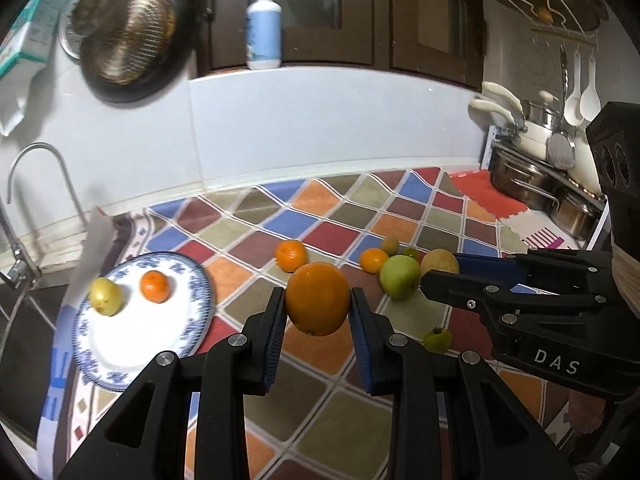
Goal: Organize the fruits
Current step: 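Carry the orange and small brown fruit over the plate with both grippers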
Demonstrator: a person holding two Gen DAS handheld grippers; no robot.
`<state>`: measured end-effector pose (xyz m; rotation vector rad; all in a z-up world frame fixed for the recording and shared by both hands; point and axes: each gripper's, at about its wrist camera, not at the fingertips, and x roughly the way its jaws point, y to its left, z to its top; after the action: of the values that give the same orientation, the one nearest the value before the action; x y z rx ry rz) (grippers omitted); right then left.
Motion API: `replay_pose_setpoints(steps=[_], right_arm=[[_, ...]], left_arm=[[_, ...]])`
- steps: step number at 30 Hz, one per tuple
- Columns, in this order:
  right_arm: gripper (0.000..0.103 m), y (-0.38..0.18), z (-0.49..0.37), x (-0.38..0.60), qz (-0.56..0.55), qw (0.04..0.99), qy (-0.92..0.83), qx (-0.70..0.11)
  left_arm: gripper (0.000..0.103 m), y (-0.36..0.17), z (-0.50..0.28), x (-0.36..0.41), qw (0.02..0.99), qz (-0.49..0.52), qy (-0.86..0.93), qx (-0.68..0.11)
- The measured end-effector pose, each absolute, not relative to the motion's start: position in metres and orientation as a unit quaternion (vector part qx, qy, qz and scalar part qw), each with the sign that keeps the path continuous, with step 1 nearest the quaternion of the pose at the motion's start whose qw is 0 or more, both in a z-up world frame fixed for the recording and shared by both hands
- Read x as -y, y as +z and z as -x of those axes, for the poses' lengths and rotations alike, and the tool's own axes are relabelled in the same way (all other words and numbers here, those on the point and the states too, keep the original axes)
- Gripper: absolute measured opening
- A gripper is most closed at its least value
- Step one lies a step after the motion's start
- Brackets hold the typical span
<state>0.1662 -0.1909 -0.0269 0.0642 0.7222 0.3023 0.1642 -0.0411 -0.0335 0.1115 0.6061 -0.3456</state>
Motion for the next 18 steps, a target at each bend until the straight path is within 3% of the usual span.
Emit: replay_pose_setpoints(steps=[18], right_arm=[[0.027, -0.002, -0.160, 0.101, -0.017, 0.929, 0.198, -0.314]], left_arm=[[0.031, -0.012, -0.149, -0.049, 0.954, -0.043, -0.126, -0.268]])
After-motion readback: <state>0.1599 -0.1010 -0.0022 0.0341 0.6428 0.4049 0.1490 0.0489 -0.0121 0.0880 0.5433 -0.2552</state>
